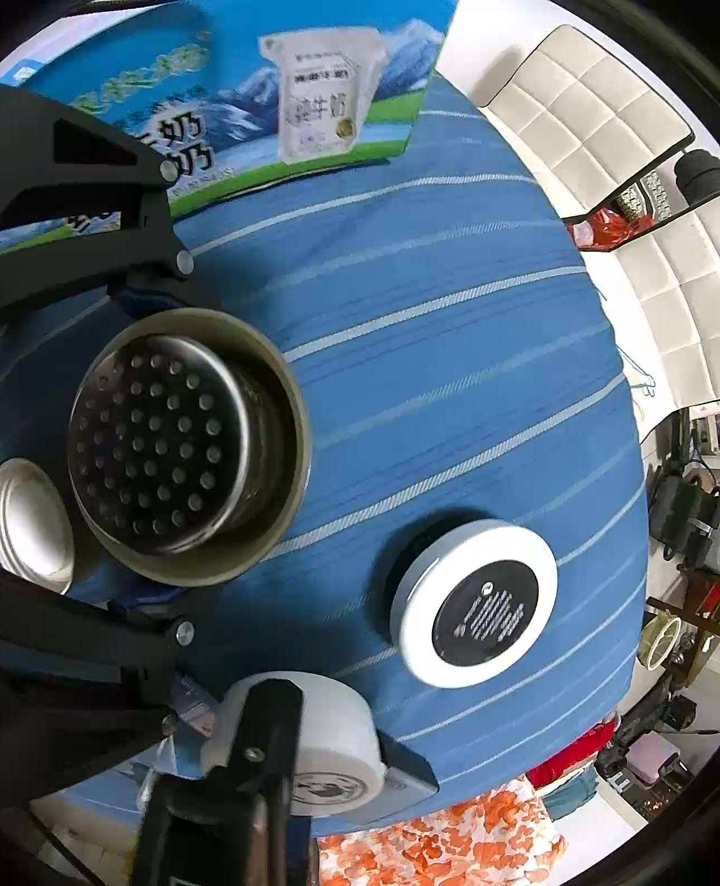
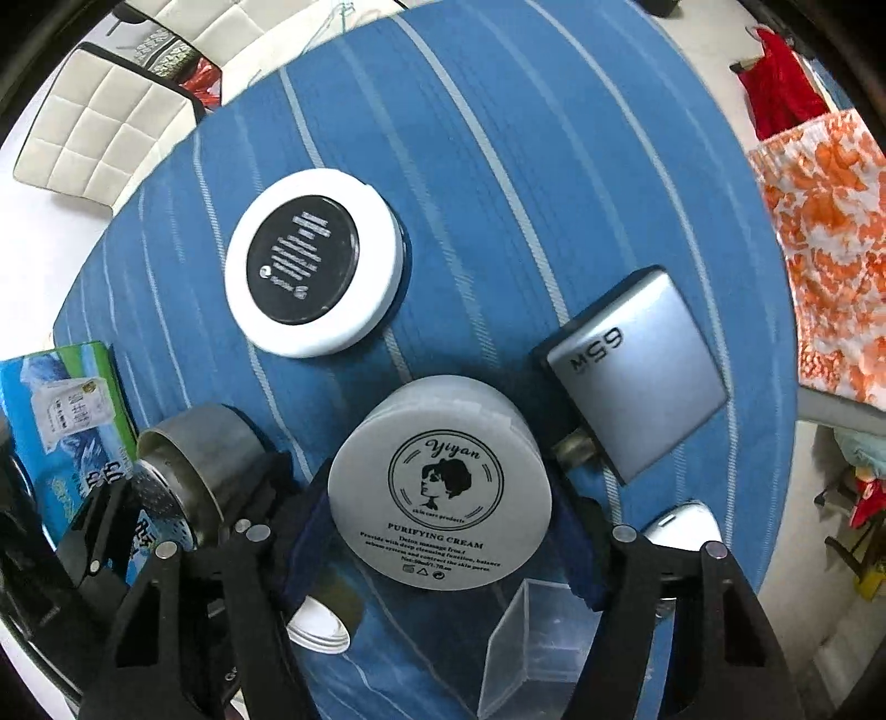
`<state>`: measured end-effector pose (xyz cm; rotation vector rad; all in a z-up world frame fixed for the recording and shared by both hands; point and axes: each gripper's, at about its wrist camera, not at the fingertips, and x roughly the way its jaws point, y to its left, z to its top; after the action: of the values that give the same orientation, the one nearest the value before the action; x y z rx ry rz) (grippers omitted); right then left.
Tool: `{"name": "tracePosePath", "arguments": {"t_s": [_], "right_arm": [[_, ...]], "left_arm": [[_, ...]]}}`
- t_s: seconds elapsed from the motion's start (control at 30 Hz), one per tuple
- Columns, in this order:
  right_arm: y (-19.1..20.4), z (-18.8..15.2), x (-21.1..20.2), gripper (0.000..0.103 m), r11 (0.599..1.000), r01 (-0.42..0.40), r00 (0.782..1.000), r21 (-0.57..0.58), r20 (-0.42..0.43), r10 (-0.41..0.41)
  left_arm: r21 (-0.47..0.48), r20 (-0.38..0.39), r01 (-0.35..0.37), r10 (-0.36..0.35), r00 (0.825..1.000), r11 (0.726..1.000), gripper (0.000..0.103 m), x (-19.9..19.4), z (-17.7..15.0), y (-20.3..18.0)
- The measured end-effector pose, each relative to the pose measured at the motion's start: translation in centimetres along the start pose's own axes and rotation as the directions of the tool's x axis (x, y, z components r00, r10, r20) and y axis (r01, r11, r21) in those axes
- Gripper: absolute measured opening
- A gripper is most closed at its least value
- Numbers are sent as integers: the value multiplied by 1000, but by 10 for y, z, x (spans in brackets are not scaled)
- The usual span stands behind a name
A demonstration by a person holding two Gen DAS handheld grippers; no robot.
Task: Organize rigid objects
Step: 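Close left gripper on the mesh canister while right gripper closes on the white cream jar, then carry the canister with left gripper while right gripper carries the jar into the blue box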
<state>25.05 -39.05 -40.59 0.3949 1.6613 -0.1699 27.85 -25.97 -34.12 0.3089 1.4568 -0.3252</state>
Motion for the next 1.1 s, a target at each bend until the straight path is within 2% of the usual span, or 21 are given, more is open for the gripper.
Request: {"name": "tracePosePath", "arguments": {"t_s": [0.33,0.5,0.7,0.93,1.1], "right_arm": [[13,-22,-54,71,999,19,996,-48,86,-15],[19,-34,-88,71,996,65,987,-65,148,-55],[25,-66,-119,71,993,80,977,-91,206,-60],[49,-107,-161,71,986,59,955,-157,297,-9],[73,-133,-200,71,984,-14,932,-175,354,76]], "left_arm": [[18,66,-4,3,998,1000,69,-39,-14,-8],[19,98,-19,17,995,1000,69,-56,-21,-6],[5,150,-19,18,989,1000,69,-89,-42,-4],[-38,223,-49,56,973,998,69,-129,-73,15],[-103,258,-30,55,965,994,69,-151,-101,43]]}}
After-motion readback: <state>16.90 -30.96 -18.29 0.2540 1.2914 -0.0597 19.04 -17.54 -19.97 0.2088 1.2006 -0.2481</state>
